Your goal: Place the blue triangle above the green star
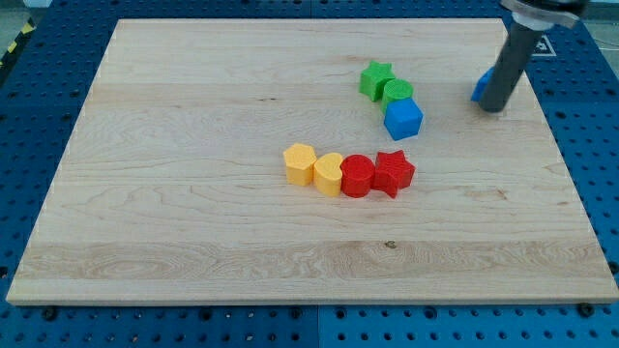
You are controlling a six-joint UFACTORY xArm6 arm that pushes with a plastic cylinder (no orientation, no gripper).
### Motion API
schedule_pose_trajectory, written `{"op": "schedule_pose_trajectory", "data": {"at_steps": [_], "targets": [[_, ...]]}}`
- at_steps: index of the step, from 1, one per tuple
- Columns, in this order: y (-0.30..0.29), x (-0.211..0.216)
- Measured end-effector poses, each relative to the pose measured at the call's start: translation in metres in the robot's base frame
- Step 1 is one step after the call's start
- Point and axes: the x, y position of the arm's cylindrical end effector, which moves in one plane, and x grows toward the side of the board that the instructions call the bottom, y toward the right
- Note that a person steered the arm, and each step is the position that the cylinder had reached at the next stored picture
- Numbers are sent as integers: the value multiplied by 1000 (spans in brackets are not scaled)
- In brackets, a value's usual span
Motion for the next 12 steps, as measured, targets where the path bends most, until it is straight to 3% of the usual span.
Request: {"op": "schedule_pose_trajectory", "data": {"at_steps": [1,3,4,7,9,10,12], "targets": [[-11,-20],[29,32],[47,7],[-44,-49],[56,-34],[89,-56],[10,-66]]}}
